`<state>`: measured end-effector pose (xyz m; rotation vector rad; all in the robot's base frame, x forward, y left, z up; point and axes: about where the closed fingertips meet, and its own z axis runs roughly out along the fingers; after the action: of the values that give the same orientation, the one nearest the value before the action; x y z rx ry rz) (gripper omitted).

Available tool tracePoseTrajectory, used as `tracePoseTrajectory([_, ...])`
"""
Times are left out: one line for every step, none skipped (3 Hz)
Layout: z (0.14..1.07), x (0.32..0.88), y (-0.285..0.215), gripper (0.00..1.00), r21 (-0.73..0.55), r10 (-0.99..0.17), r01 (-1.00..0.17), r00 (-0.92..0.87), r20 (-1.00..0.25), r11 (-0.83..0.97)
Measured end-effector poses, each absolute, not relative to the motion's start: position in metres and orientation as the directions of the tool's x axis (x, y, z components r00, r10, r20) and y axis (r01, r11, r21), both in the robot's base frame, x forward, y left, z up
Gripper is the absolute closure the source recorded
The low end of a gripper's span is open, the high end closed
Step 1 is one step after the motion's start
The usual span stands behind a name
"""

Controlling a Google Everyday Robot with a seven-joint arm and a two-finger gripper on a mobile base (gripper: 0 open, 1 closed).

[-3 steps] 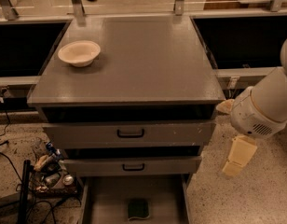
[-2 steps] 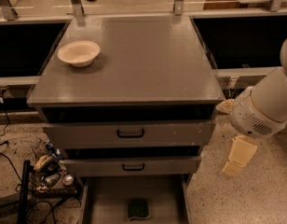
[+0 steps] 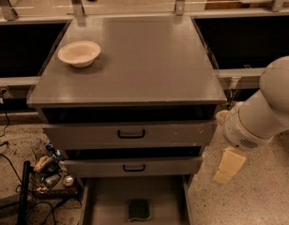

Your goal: Pick sponge from bottom drawer and place on counter

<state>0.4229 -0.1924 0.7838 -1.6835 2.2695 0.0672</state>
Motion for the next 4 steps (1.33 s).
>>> tracePoseTrajectory([0.783,0.423,-0.192,0.0,-0.149,-0.925,-0.94,-0.259,-0.277,0.307])
tracePoseTrajectory([0.773,0.43,-0.191,0.0,-0.153,-0.914,-0.931,-0.275,-0.299,0.331])
tracePoseTrajectory([0.749,0.435,-0.181,0.0,-0.137,-0.903,-0.931,-0.282,-0.325,0.34])
tracePoseTrajectory([0.725,0.434,-0.173,0.0,-0.102,-0.893,-0.935,-0.286,-0.346,0.339])
